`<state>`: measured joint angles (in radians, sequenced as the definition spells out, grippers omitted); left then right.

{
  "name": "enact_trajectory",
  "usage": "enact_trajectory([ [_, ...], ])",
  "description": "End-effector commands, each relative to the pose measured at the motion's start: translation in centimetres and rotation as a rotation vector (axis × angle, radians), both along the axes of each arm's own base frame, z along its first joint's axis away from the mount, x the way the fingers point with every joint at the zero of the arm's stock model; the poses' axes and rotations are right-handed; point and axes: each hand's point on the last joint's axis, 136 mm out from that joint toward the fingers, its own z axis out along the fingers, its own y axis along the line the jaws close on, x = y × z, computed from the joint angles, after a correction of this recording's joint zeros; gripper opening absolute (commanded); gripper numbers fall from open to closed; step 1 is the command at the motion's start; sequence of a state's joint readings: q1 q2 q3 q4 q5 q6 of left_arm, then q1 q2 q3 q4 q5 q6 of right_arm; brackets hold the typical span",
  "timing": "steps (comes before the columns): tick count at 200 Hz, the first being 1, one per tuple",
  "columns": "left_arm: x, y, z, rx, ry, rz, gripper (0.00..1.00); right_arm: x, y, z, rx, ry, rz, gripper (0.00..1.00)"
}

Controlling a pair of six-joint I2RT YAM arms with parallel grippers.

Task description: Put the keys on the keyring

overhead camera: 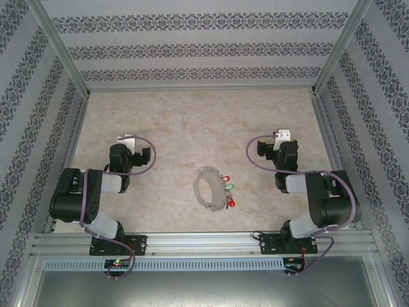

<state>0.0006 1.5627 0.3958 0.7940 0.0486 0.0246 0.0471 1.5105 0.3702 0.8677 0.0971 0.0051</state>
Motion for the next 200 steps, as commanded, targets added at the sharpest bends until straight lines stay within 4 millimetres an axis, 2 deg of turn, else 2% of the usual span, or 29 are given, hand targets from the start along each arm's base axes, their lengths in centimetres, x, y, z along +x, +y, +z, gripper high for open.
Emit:
enact_trajectory([
  [1,1.0,0.6,1.5,-0.023,-0.054,0.032,1.00,0.4,-1.3,1.2,0.017,-0.048,-0.072,0.98],
  [59,1.0,0.5,1.5,-0.017,-0.052,0.028,1.00,0.4,-1.1,1.3,0.014,-0.050,-0.068,0.98],
  [89,1.0,0.5,1.5,-0.017,-0.051,0.028,1.00,0.6,0.0,1.3,0.015,-0.042,-0.002,0.98],
  [200,1.0,0.5,1.5,-0.017,-0.051,0.028,1.00,0.6,0.0,1.2,0.017,-0.038,0.002,0.98],
])
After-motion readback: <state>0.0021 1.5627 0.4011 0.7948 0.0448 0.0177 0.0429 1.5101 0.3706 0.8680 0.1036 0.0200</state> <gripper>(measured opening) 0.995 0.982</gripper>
